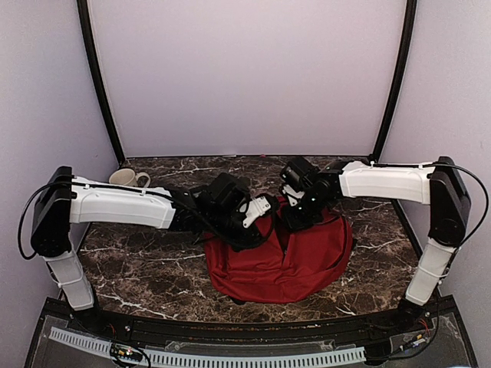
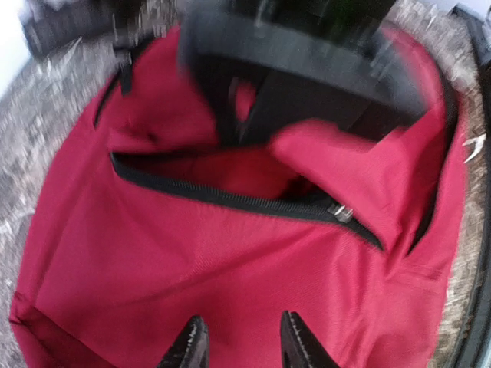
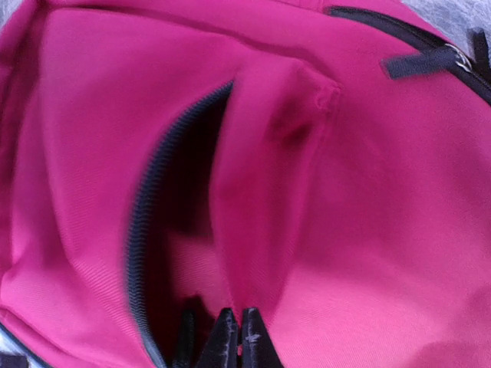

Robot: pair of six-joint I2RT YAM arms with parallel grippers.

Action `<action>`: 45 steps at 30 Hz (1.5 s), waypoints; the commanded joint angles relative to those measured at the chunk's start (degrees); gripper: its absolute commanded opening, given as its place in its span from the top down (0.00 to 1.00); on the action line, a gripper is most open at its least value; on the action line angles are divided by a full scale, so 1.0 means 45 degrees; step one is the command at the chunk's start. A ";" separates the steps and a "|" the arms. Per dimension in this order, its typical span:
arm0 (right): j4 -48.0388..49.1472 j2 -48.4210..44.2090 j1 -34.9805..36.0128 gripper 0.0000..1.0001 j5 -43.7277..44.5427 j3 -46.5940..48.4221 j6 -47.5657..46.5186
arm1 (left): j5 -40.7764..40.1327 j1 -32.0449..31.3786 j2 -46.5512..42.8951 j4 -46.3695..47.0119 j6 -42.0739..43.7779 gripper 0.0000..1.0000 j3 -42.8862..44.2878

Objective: Pack the student bag
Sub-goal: Open the upper front pocket of the student bag, then grab the upper front pocket of the student bag.

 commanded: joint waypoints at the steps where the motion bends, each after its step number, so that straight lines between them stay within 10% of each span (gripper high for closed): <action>1: -0.0879 -0.0230 -0.0324 1.00 0.1544 -0.0292 -0.0219 | -0.0694 0.0065 0.0833 -0.1066 -0.0615 0.69 -0.0057; 14: 0.1853 -0.1260 -0.0853 1.00 -0.0918 -0.3898 0.0433 | -0.0309 0.0065 0.0412 -0.1175 -0.1157 0.70 -0.0885; 24: 0.3211 -0.1907 -0.0853 1.00 -0.1746 -0.5092 0.0616 | 0.1853 0.0046 0.1584 -0.4014 -0.1397 0.70 0.4595; 45: 0.5919 -0.2993 -0.1639 1.00 -0.3522 -0.8441 0.1489 | 0.2722 -0.0309 0.7082 -0.7768 -0.9142 0.66 0.9752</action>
